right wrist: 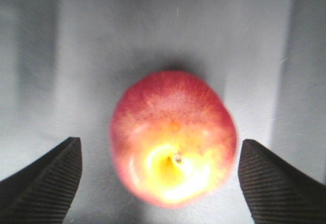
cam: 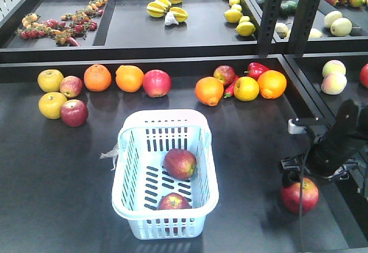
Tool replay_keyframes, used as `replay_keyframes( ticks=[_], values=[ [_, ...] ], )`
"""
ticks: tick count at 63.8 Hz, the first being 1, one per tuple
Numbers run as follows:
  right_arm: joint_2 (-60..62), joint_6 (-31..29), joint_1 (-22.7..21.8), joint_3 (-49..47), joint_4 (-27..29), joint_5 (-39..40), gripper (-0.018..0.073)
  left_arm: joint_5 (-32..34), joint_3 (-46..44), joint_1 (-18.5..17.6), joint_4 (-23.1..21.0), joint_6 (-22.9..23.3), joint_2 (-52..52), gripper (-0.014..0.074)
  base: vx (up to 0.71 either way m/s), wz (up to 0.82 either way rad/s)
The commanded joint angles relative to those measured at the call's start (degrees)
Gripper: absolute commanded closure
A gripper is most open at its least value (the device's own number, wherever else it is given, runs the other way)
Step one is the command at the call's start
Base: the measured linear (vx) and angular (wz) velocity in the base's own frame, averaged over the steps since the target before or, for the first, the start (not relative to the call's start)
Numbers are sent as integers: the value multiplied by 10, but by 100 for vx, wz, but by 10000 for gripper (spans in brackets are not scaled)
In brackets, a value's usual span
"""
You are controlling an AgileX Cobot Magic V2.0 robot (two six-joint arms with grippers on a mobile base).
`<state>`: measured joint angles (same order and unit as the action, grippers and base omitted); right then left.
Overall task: Pick three apples into basket with both arms
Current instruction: 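Reach the right gripper to the third red apple and grasp it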
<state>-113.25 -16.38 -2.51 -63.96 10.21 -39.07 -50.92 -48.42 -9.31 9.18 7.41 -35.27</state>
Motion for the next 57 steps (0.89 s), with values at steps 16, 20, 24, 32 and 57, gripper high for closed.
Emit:
replay_keyframes(
  ticks=[16, 20, 24, 32, 57],
  values=[
    [-41, -6, -4, -14, -7, 24, -30, 35, -13, 2, 4, 7, -3, 6, 0, 0],
    [-48, -6, -4, -14, -7, 24, -22, 35, -13, 2, 4, 7, -3, 6, 0, 0],
    [-51, -4, -4, -14, -7, 23, -1, 35, -13, 2, 4, 7, -3, 6, 0, 0],
    [-50, 0, -4, -14, -7, 20, 98, 35, -13, 2, 4, 7, -3, 6, 0, 0],
    [-12, 8, -2, -14, 16, -10, 302, 35, -13, 2, 4, 7, -3, 6, 0, 0]
  ],
)
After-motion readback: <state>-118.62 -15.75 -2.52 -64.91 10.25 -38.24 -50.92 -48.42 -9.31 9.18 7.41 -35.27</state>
